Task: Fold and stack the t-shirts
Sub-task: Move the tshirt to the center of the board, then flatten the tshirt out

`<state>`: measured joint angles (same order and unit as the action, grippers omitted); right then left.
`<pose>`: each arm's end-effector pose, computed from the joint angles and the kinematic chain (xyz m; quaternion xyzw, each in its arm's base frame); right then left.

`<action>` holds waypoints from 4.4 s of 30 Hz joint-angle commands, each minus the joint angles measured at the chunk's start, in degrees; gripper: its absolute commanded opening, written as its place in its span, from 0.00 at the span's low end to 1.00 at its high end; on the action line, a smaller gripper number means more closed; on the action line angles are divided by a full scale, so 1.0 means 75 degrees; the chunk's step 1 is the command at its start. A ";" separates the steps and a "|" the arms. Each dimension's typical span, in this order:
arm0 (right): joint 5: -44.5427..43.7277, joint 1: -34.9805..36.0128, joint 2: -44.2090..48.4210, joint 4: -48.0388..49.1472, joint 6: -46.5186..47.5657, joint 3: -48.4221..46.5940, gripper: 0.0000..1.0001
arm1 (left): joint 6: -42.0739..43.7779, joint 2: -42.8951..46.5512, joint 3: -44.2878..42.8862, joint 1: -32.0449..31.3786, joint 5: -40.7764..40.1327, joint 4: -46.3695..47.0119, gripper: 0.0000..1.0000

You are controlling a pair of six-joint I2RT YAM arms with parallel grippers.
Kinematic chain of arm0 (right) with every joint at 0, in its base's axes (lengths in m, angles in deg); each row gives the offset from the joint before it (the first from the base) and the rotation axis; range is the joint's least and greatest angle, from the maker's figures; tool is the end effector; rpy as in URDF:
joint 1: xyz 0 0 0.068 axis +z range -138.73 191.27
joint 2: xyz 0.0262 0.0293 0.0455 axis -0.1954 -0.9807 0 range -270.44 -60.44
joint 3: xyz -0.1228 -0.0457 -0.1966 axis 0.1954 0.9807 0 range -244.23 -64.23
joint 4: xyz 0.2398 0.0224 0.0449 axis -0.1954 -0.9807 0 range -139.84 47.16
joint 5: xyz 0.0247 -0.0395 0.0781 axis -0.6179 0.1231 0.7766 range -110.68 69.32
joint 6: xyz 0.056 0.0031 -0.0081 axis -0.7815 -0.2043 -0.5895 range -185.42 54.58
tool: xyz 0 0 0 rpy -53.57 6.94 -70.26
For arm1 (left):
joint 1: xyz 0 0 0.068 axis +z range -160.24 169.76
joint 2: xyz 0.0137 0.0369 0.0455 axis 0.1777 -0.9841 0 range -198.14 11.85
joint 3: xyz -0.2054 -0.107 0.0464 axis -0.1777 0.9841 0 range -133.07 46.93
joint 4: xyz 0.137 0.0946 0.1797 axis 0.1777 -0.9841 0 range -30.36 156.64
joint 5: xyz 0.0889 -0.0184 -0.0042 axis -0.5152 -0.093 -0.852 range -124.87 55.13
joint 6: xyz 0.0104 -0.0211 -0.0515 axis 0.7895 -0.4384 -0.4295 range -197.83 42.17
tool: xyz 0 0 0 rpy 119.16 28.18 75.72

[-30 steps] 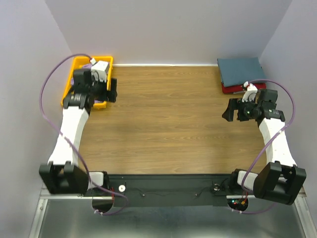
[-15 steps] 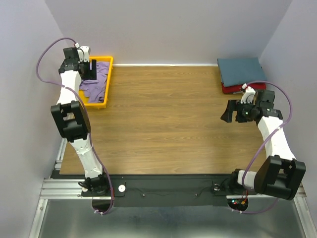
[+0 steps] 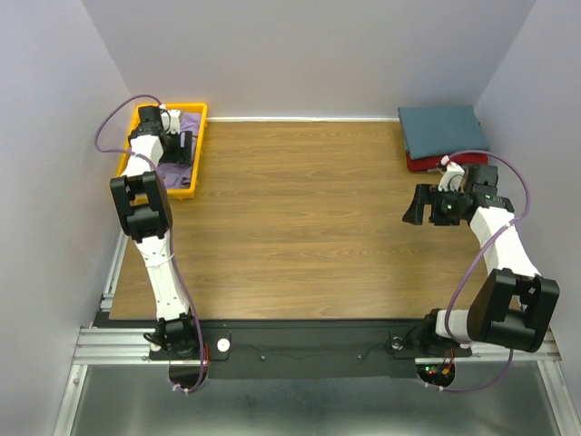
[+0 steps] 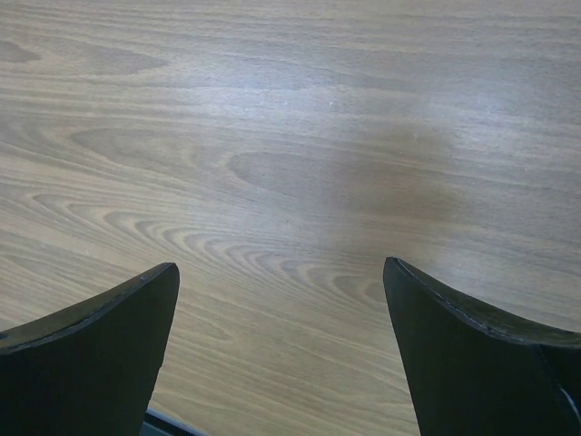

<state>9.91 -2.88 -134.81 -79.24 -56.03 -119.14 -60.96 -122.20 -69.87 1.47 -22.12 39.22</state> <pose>0.2513 -0.0426 0.2226 -0.0391 0.9245 0.1891 0.3286 0.4837 0.0912 0.1866 0.0840 0.9142 -0.0048 0.3963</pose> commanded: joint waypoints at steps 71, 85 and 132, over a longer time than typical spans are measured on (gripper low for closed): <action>0.1066 0.0351 -0.0862 -0.0689 0.0964 -0.0377 0.84 | 0.1303 0.5909 0.6662 -0.3983 0.3069 0.0785 0.72; 0.1687 0.1442 -0.2575 -0.0783 0.0553 -0.0505 0.73 | 0.1173 0.5430 0.7991 -0.7162 0.0293 0.2202 0.79; 0.2320 0.2579 -0.5001 0.1127 -0.1472 -0.3013 0.60 | 0.2193 0.5841 0.6402 -0.5532 -0.0023 0.0292 0.86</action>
<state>25.69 15.32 -169.08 -75.48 -61.52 -137.48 -42.73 -75.45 -12.65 -37.24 -20.17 35.92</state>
